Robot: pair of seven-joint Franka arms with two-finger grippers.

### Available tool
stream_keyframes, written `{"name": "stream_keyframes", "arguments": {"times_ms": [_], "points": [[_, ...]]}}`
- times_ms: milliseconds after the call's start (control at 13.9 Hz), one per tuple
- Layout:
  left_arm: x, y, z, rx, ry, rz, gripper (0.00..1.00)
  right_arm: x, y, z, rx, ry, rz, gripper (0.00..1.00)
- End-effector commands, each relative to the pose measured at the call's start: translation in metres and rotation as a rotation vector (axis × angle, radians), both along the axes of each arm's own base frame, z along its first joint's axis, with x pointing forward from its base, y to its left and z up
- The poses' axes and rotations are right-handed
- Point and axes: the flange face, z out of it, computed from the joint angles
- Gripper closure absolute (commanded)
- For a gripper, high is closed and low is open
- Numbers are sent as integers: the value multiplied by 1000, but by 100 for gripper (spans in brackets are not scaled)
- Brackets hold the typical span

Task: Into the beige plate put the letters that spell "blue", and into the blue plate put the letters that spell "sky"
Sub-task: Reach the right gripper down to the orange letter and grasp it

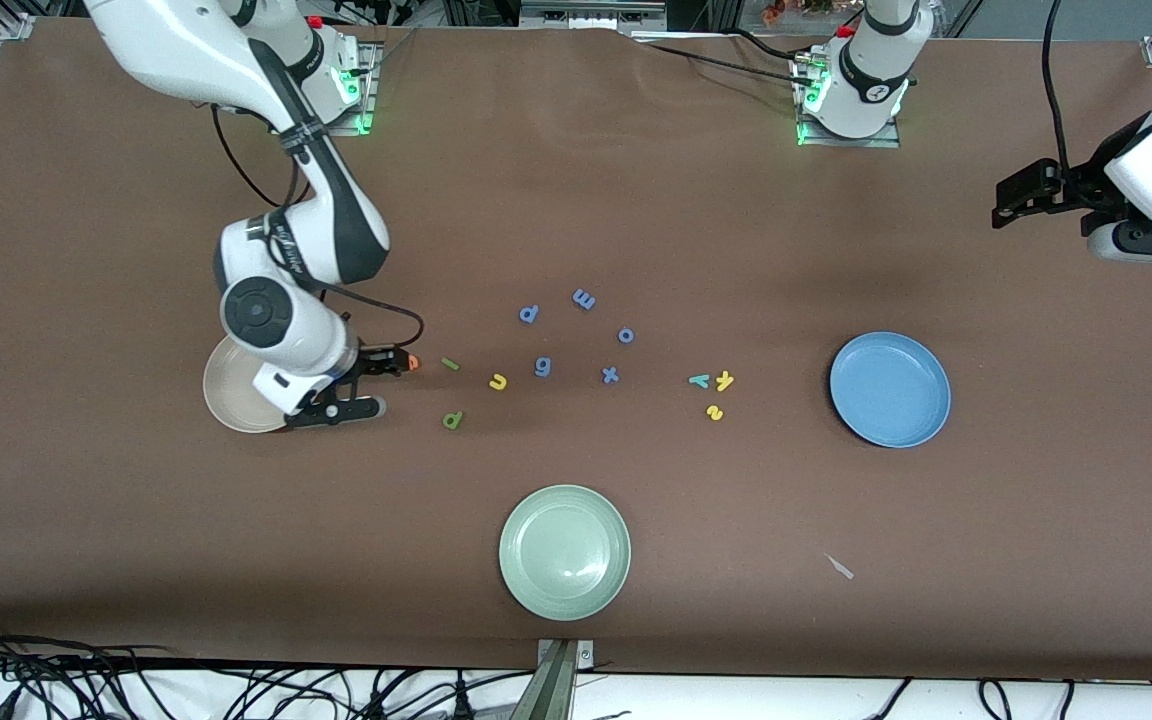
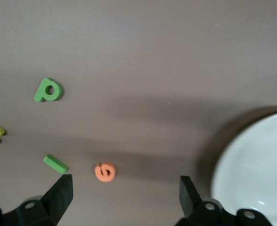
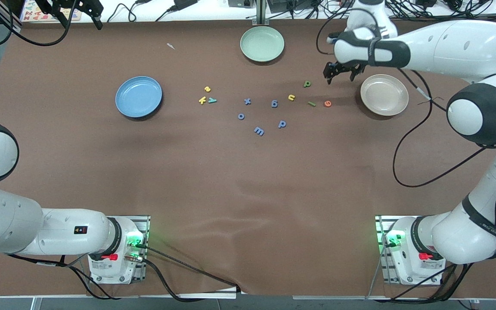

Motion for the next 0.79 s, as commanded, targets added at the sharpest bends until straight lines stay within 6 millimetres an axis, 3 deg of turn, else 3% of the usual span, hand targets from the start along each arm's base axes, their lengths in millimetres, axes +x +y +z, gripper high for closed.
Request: {"name": "stream_keyframes", "arguments": {"times_ms": [0, 215, 359, 718], "points": [[3, -3, 5, -23, 5, 5, 0, -33, 14, -24, 8, -40, -11, 0], [3, -3, 5, -23, 5, 3, 0, -52, 14, -45, 12, -49, 1, 0], [3, -4, 5, -23, 5, 3, 0, -61, 26, -55, 8, -39, 26, 0], [3, -4, 5, -23, 5, 3, 0, -62, 25, -67, 2, -25, 38, 1]]}}
